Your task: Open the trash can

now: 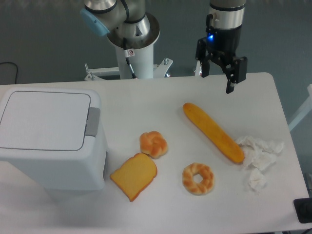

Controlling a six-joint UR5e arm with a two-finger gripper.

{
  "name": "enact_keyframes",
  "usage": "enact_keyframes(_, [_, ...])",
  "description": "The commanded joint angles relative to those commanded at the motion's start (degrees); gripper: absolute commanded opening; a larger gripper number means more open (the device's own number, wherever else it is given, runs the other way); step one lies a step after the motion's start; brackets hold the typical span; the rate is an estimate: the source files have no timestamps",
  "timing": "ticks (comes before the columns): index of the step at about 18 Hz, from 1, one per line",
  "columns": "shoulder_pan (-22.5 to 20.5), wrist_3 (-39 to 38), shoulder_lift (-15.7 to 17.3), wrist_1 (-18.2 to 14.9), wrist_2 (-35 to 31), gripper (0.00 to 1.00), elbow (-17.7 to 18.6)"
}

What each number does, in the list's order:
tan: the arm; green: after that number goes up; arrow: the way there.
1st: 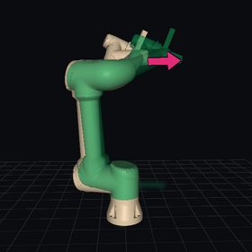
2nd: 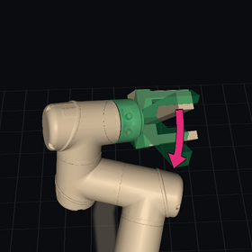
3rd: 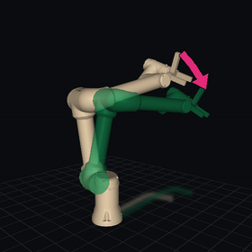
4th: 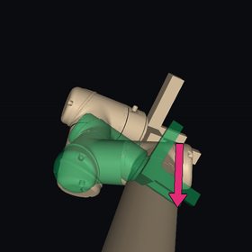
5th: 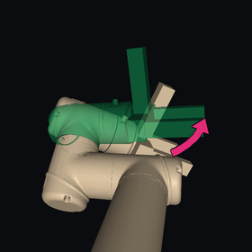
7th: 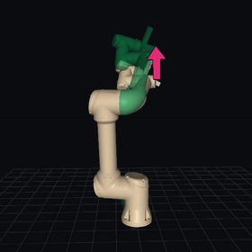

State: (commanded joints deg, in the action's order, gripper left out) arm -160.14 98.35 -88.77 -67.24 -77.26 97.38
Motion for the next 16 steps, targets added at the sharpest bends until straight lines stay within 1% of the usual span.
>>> enact_keyframes(4, [0.0,-1.1,0.1,0.0,-0.1,1.00,0.0])
enact_keyframes(8, [0.1,-4.1,0.1,0.2,0.2,1.00,0.0])
enact_keyframes(16, [0.5,-5.2,0.1,0.0,0.2,1.00,0.0])
